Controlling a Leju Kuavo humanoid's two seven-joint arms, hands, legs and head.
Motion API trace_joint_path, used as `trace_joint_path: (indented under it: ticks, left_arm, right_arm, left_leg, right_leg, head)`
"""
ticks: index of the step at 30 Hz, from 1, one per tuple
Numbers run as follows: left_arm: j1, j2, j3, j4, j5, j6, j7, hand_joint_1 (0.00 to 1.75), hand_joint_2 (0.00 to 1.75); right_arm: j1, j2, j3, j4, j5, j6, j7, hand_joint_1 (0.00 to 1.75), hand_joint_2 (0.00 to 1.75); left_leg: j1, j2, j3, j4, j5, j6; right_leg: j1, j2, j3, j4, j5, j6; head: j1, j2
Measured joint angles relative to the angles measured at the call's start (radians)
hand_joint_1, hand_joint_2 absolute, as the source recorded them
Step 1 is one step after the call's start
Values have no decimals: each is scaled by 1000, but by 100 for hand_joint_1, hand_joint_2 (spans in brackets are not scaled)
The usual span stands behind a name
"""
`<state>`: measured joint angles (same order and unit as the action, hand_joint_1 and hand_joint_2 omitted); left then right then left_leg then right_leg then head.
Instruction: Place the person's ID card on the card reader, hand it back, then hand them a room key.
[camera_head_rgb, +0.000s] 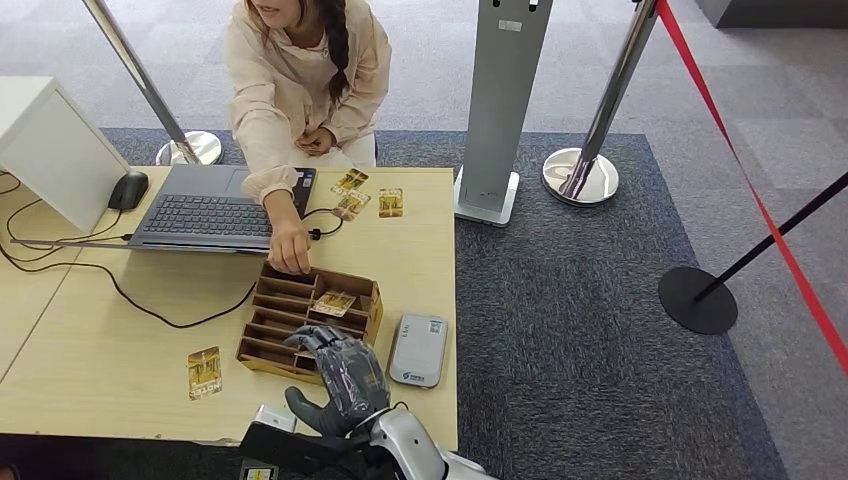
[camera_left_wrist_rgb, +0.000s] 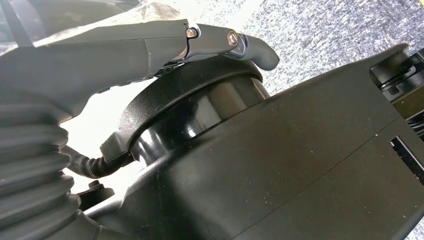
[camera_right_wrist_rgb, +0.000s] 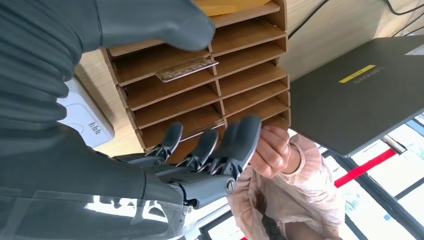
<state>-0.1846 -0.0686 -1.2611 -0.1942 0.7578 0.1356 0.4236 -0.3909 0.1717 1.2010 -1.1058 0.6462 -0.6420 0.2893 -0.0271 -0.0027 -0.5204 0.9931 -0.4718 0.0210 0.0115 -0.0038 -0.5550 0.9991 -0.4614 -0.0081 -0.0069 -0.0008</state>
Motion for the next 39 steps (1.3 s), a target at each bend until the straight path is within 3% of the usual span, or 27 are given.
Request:
trace_joint_path:
  ticks: [4,20,26,30,35,39]
  left_arm:
    - [0,0,0,0,0,0,0,0,175]
    - [-3,-11,-1,-3,-12,34,29,0,175]
    - [-3,-12,-1,-5,-12,36,33,0,175]
    - [-3,-12,-2,-6,-13,36,34,0,175]
    - [-3,-12,-2,-6,-15,36,34,0,175]
    - [0,-13,-3,-6,-17,37,34,0,0]
  right_arm:
    - [-6,13,2,44,-6,-13,-11,1,175]
    - [-37,38,6,166,-23,-34,-13,1,175]
    - [-41,50,6,193,-20,-32,-17,14,175]
    - [-44,59,6,211,-17,-32,-19,55,175]
    - [-49,66,6,229,-1,-32,-20,78,175]
    - [-53,72,6,241,8,-33,-19,135,175]
  left_leg:
    - [0,0,0,0,0,0]
    - [0,0,0,0,0,0]
    - [0,0,0,0,0,0]
    - [0,-1,0,0,0,0]
    - [0,-1,0,0,0,0]
    - [0,0,0,0,0,0]
  right_leg:
    - [0,0,0,0,0,0]
    - [0,0,0,0,0,0]
    - [0,0,0,0,0,0]
    - [0,0,0,0,0,0]
    - [0,0,0,0,0,0]
    - [0,0,0,0,0,0]
  head:
    - [0,0]
    - [0,0]
    - [0,0]
    - [0,0]
    - [0,0]
    - [0,0]
